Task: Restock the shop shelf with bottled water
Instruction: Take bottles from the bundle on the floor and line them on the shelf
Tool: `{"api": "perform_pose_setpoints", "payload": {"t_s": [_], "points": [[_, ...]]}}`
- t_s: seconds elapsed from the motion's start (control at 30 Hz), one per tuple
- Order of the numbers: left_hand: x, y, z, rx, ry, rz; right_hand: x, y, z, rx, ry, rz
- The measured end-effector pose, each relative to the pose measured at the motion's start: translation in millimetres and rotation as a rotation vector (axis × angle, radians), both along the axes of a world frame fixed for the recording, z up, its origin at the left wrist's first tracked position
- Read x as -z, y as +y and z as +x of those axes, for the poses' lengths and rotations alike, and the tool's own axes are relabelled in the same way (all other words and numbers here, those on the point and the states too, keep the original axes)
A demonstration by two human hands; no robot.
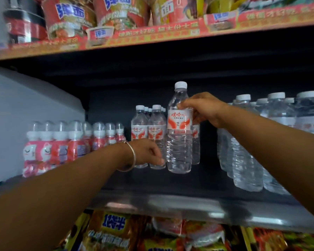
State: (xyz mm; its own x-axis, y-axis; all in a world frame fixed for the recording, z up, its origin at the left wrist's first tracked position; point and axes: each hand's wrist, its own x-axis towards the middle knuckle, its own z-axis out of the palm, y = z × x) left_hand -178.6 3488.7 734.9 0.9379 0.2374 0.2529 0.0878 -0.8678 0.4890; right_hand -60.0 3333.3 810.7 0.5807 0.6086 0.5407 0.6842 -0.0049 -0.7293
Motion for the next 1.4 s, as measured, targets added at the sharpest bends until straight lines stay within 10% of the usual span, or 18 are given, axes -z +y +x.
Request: {"api": "perform_pose_setpoints", "payload": {"t_s": [1.0, 1.4], "points": [[34, 27, 103, -0.010, 0.118, 0.173, 37, 70, 61, 0.267, 0.052, -0.044], [27, -51, 61, -0.147, -0.088, 0.270, 76, -10, 16, 0.391, -0.469, -0.449]]}}
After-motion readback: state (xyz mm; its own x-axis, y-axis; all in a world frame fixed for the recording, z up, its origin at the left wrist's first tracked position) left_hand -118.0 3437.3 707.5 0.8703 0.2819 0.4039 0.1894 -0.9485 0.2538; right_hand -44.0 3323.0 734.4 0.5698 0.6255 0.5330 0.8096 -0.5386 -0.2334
